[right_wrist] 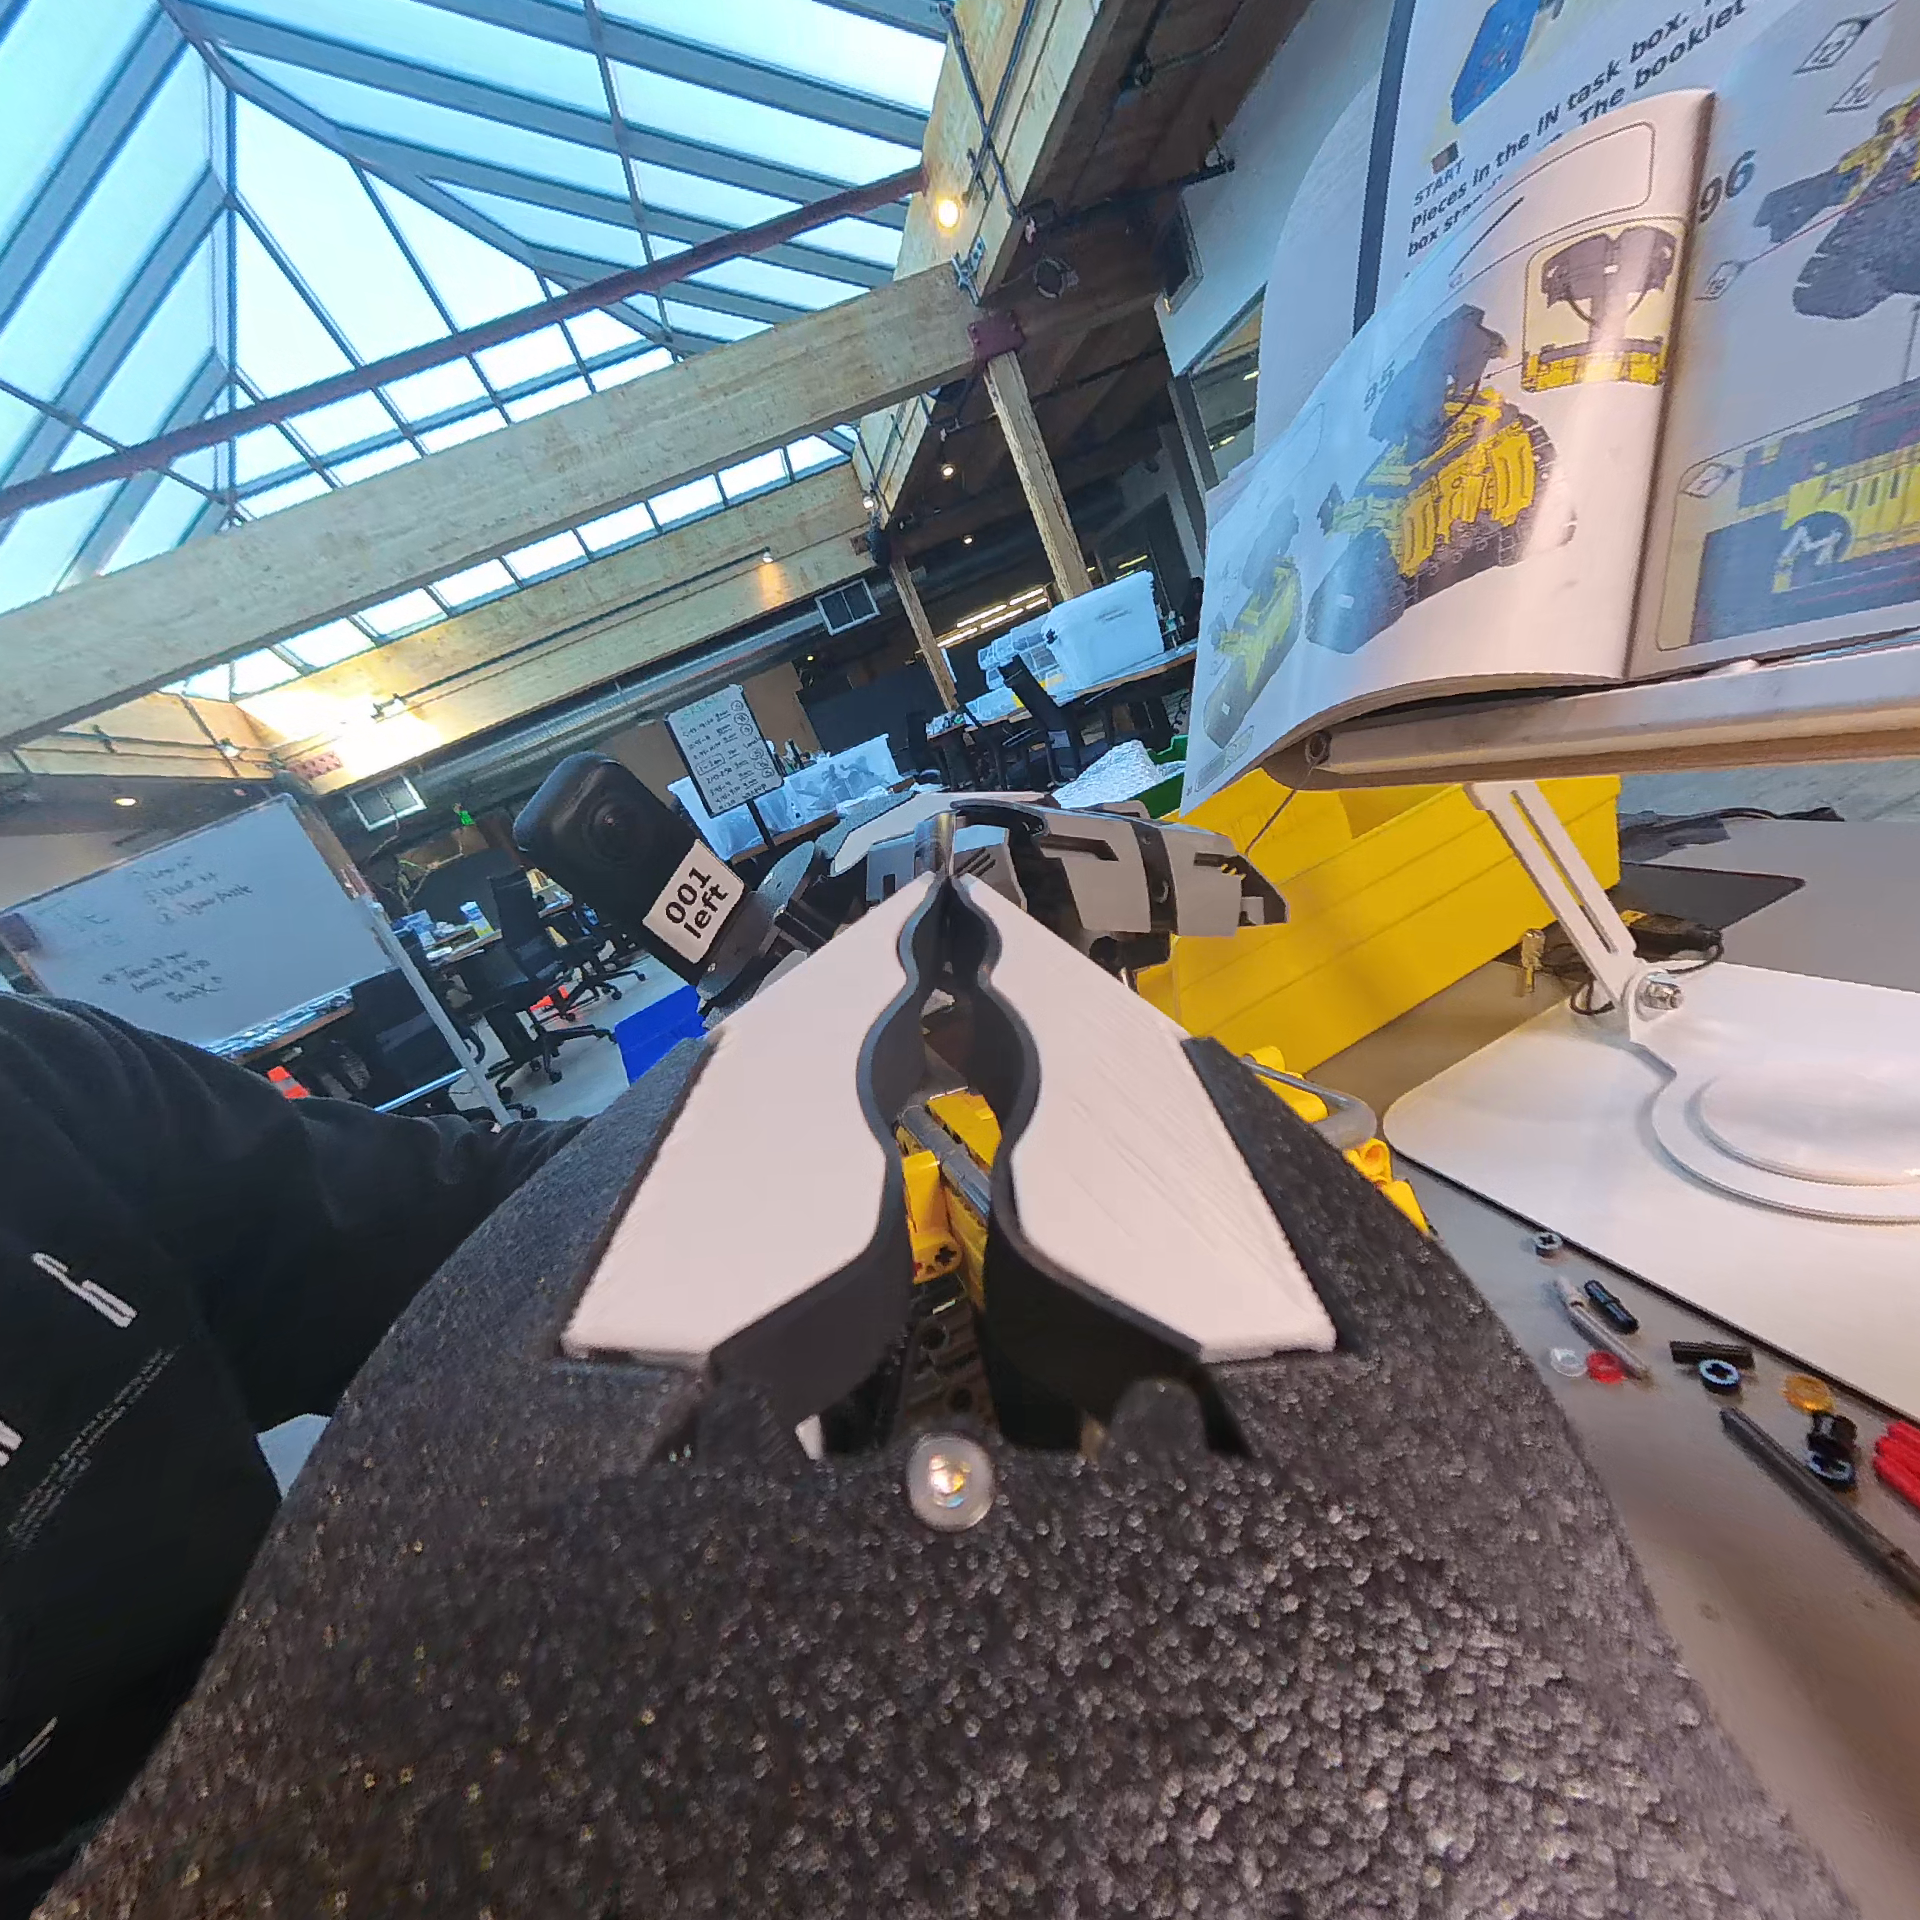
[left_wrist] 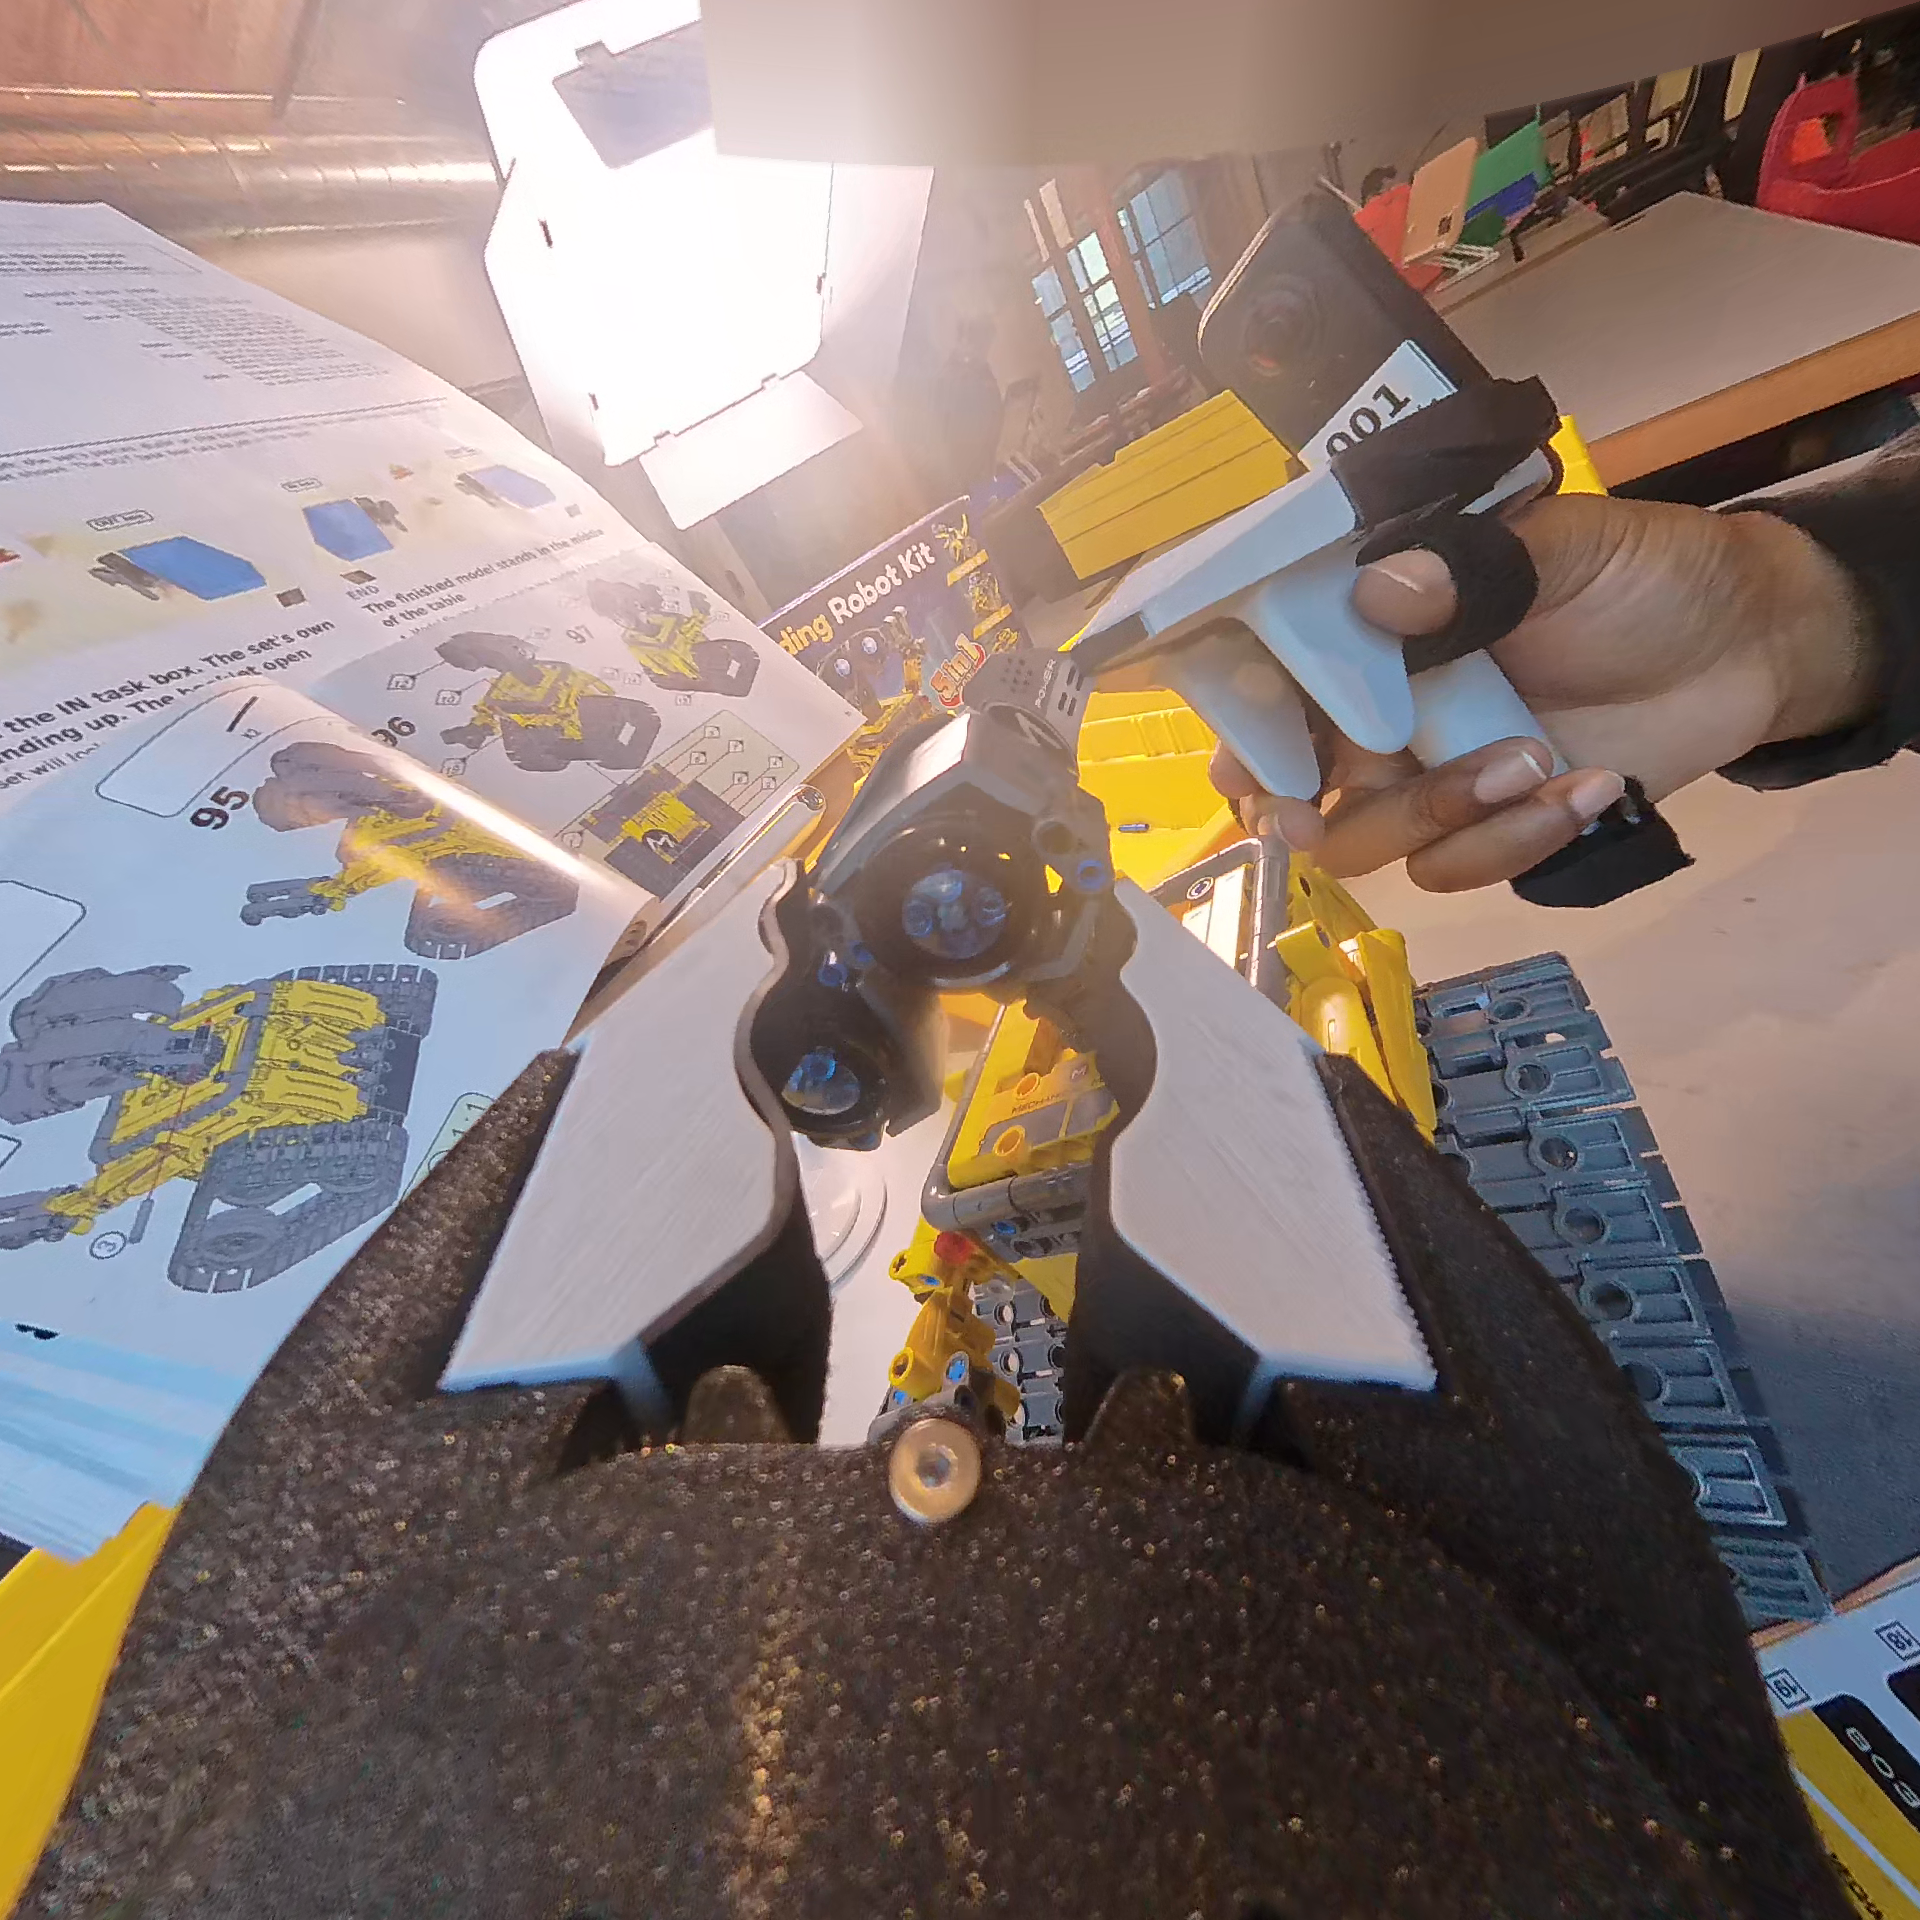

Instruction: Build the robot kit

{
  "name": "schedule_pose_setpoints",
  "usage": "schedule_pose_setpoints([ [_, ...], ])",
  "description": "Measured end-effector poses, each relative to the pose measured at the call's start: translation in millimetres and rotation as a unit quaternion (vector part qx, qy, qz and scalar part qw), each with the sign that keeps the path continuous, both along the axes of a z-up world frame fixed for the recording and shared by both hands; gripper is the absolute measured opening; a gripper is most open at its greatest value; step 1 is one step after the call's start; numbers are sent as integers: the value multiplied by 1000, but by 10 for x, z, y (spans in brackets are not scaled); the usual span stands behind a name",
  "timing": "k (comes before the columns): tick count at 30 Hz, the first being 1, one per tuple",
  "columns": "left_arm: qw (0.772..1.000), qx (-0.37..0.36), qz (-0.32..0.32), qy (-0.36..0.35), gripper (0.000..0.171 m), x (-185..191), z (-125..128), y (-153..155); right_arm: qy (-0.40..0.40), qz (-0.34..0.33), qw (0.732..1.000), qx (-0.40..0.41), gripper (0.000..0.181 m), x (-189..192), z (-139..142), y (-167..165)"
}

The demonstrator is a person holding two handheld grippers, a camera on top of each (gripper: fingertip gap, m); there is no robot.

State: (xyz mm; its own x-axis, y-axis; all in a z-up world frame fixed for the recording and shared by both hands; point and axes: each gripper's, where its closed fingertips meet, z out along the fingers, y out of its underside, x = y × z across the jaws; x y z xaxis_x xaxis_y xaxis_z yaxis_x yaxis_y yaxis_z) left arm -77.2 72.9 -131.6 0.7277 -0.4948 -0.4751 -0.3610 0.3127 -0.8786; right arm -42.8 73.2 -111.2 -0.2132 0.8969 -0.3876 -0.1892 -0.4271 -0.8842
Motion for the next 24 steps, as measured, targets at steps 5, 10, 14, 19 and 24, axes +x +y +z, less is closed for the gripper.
schedule_pose_setpoints([
  [5, 1000, 3, 4, 0, 53, 5, -1, -2, -5, -6, 1000, -6, 0, -4, -6, 2],
  [10, 1000, 6, 8, 2, 53, 8, -2, 0, -10, -12, 1000, -13, 0, -5, -14, 8],
  [14, 1000, 8, 12, 1, 53, 2, -1, 6, -13, -13, 1000, -22, 0, -4, -25, 15],
  [19, 1000, 10, 14, 0, 53, 0, -1, 8, -17, -13, 999, -25, 0, -12, -42, 10],
  [24, 1000, 10, 13, 1, 53, 5, -4, 7, -22, -12, 999, -23, 0, -14, -48, 12],
])
